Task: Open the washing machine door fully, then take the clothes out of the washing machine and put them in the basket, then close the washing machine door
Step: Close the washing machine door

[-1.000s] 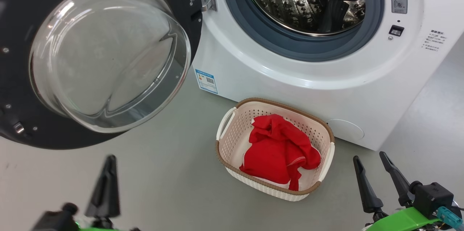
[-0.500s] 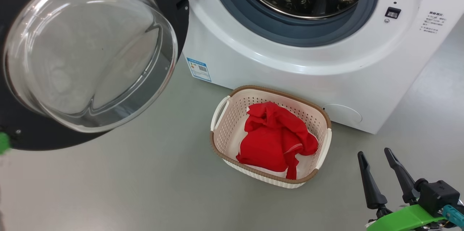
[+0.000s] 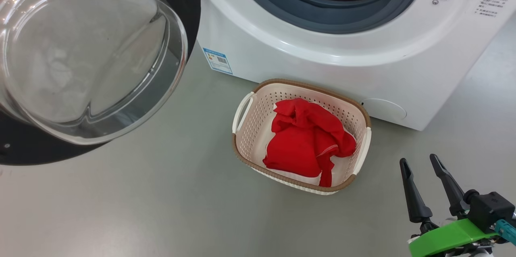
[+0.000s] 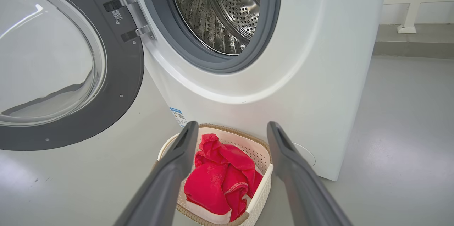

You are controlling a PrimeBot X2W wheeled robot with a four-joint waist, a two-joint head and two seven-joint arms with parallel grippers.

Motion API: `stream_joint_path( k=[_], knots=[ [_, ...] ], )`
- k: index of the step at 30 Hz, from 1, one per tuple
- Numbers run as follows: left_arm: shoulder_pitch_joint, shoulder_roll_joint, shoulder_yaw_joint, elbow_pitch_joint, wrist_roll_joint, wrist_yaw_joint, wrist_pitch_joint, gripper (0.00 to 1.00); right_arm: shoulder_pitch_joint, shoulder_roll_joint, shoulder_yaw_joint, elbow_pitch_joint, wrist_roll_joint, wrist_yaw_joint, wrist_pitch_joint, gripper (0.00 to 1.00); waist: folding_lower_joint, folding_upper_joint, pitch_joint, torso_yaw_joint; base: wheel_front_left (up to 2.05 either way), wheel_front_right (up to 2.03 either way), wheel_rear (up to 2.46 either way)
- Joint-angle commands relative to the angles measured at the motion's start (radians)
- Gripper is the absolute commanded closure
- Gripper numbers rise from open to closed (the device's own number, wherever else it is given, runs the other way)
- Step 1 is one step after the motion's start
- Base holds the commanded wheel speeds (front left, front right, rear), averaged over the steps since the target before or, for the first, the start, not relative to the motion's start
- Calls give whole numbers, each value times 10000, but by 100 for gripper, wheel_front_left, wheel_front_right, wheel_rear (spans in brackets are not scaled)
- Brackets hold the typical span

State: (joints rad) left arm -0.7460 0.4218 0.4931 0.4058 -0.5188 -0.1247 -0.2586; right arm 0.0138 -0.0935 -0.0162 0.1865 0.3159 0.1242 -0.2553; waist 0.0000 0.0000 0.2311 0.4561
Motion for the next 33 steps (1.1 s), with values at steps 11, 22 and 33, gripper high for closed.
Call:
stream_joint_path(
  k=[11,22,33],
  knots=[
    [-1948,2116,-384,3856,-1961,-58,1954,100,-462,-217,315,-236,-80,65,-65,0,0,0,399,-22,0,0,0],
    [-2587,2575,-1121,5487,-3475,-59,4847,100,-635,-329,488,-224,-125,65,-65,0,0,0,749,-38,0,0,0],
    [-2415,2618,-1263,5592,-4832,-59,6349,100,-757,-305,601,-185,-83,65,-65,0,0,0,816,-70,0,0,0]
  ],
)
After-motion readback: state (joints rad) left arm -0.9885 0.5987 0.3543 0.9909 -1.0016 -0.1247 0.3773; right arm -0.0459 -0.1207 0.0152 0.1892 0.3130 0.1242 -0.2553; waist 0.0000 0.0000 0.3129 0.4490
